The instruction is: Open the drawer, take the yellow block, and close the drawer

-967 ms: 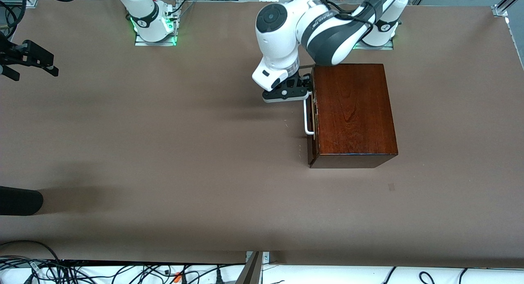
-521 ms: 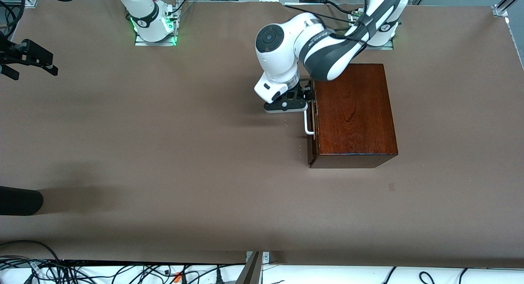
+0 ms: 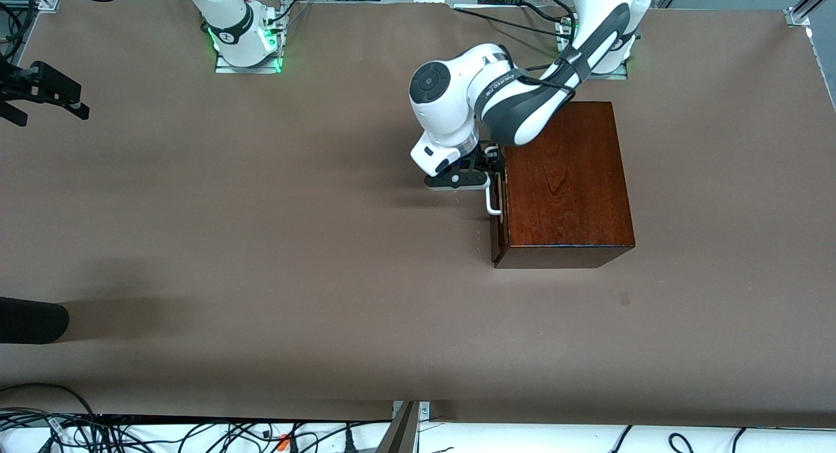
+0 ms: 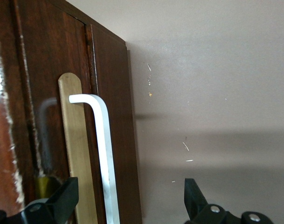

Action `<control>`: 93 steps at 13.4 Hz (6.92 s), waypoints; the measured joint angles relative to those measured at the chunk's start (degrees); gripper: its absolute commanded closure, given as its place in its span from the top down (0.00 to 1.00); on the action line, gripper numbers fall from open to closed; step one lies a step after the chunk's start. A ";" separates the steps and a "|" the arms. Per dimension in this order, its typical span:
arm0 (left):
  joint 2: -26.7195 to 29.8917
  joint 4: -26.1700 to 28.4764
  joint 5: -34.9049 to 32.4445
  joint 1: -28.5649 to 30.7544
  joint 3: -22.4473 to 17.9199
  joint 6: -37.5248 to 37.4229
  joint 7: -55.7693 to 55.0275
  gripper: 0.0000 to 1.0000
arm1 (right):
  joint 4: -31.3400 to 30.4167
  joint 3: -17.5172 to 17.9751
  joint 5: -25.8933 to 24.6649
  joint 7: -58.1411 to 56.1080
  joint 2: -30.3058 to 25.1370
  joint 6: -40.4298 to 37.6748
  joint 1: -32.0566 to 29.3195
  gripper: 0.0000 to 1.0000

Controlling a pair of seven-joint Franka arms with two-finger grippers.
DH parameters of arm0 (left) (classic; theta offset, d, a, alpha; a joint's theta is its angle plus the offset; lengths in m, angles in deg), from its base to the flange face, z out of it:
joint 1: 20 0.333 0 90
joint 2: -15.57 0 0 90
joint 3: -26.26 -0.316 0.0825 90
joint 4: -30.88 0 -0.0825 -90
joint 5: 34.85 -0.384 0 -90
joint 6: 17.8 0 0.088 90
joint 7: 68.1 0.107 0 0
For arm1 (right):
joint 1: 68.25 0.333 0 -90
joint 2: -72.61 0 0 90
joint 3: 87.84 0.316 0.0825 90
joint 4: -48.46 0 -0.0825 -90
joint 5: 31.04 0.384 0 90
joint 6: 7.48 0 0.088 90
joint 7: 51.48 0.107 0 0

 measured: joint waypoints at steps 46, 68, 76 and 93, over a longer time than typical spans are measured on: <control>-11.62 -13.69 -2.65 -8.89 -0.32 3.28 -12.23 1.00 | -0.05 0.42 0.35 0.16 5.04 7.51 1.29 1.00; -6.81 -25.47 5.14 2.88 13.03 -5.87 -10.70 1.00 | -0.05 0.28 0.65 0.18 5.10 8.51 1.24 1.00; -0.01 -14.32 6.29 44.80 39.97 -12.66 -0.15 1.00 | -0.28 0.35 0.77 0.18 5.38 6.11 1.35 1.00; 25.28 -6.07 36.35 25.29 -22.56 -10.65 50.32 1.00 | -0.31 17.23 2.81 -5.36 8.54 5.34 9.81 1.00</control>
